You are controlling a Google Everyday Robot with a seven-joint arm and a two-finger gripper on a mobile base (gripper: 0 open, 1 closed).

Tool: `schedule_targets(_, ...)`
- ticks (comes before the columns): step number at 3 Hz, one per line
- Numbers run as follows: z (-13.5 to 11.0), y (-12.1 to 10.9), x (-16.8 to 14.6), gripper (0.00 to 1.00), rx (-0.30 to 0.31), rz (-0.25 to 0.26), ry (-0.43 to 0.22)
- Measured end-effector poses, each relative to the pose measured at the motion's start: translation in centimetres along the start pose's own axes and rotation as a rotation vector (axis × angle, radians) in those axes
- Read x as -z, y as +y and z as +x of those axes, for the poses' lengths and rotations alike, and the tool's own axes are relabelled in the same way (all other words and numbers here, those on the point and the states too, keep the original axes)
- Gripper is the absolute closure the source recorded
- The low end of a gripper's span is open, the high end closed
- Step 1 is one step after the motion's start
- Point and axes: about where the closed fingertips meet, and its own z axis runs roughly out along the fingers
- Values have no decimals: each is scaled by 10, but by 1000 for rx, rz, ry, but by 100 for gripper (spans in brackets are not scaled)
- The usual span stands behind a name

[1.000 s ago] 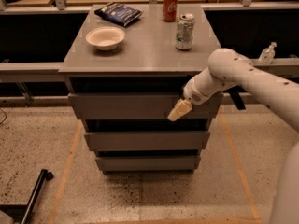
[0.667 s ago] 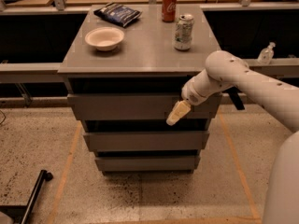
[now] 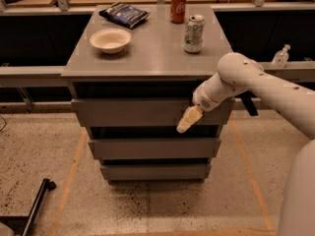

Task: Open top drawer

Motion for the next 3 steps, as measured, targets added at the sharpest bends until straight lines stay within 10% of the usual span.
schedule_targets(3,-5,0,8,72,0,0,0)
